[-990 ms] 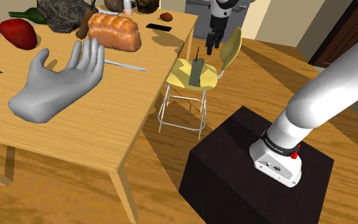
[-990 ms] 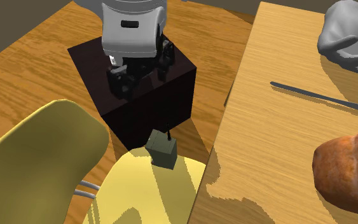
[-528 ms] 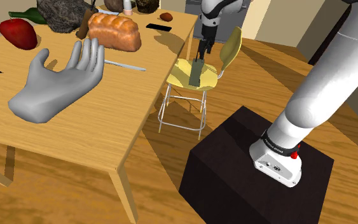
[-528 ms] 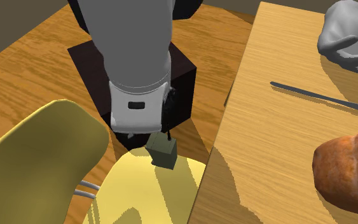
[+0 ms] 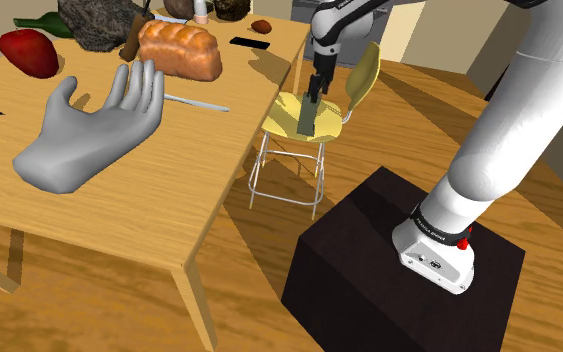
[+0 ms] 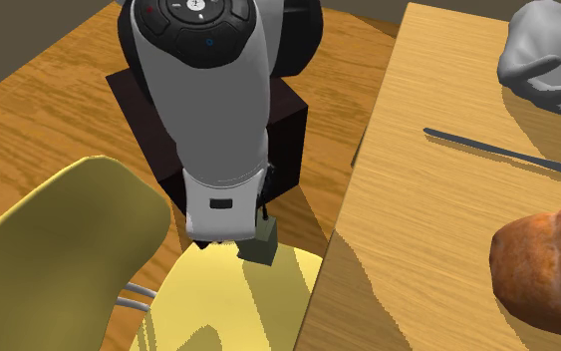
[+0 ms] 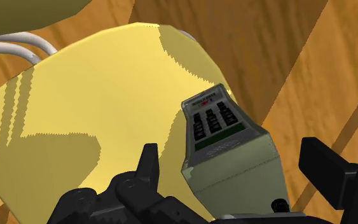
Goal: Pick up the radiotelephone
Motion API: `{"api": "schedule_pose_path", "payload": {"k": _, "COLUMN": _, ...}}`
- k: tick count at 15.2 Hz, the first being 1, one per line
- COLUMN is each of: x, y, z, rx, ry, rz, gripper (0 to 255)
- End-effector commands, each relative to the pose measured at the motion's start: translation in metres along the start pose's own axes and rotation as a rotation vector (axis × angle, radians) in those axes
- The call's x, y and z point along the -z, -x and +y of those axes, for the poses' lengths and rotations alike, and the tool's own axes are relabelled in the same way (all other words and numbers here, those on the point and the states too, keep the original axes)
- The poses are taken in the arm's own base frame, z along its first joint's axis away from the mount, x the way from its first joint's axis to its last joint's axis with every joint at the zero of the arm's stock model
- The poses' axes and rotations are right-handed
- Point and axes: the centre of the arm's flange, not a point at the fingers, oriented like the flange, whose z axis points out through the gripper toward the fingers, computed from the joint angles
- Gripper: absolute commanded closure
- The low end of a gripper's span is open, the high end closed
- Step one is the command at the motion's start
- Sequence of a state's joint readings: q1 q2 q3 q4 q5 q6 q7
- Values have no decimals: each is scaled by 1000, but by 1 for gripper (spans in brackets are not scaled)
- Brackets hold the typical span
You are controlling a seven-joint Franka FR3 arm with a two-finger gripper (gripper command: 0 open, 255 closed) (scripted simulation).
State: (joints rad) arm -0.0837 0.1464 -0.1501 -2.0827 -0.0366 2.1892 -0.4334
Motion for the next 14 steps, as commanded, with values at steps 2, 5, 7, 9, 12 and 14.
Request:
{"api": "schedule_pose_path", "payload": {"k": 2, "x": -5, "y": 0, "z": 0, "rx": 0, "ry": 0, "rz": 0, "gripper": 0}}
{"api": "schedule_pose_path", "payload": {"k": 5, "x": -6, "y": -1, "z": 0, "rx": 0, "ry": 0, "rz": 0, "gripper": 255}}
{"api": "schedule_pose_path", "payload": {"k": 7, "x": -6, "y": -1, "z": 0, "rx": 0, "ry": 0, "rz": 0, "gripper": 255}}
{"api": "schedule_pose_path", "payload": {"k": 9, "x": -6, "y": -1, "z": 0, "rx": 0, "ry": 0, "rz": 0, "gripper": 255}}
{"api": "schedule_pose_path", "payload": {"k": 12, "x": -5, "y": 0, "z": 0, "rx": 0, "ry": 0, "rz": 0, "gripper": 255}}
{"api": "schedule_pose_path", "payload": {"k": 14, "x": 5, "y": 0, "z": 0, "rx": 0, "ry": 0, "rz": 0, "gripper": 255}}
